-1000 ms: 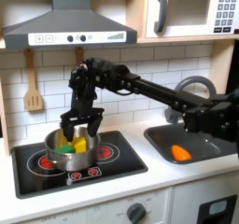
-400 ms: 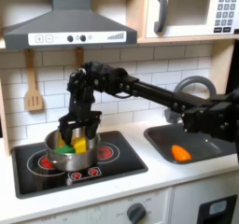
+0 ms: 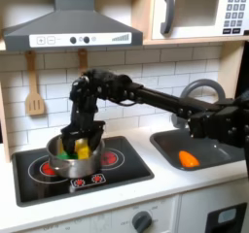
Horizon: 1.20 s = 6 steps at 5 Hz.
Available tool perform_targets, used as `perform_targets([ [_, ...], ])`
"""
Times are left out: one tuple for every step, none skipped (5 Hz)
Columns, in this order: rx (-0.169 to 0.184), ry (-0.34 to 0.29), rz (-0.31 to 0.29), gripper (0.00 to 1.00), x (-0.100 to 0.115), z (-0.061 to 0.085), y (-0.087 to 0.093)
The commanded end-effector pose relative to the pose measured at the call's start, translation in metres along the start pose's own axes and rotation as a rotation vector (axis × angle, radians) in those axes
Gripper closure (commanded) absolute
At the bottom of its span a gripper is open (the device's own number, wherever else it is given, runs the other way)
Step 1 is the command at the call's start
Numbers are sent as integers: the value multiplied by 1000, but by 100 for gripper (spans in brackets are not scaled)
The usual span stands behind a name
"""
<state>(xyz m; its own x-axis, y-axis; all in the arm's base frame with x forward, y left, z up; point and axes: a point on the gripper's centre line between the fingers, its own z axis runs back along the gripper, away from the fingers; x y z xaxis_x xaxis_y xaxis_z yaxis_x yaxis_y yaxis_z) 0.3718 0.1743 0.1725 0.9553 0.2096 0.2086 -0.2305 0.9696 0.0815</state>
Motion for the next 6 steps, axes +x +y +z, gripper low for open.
perform_targets([
  [12, 4, 7, 0, -1, -5, -1],
  [25, -5, 12, 0, -1, -4, -2],
  [51, -40, 5, 0, 3, -3, -3],
  [63, -51, -28, 0, 4, -3, -2],
  [61, -82, -51, 0, 7, -3, 0],
  [77, -91, -60, 0, 8, -5, 1],
])
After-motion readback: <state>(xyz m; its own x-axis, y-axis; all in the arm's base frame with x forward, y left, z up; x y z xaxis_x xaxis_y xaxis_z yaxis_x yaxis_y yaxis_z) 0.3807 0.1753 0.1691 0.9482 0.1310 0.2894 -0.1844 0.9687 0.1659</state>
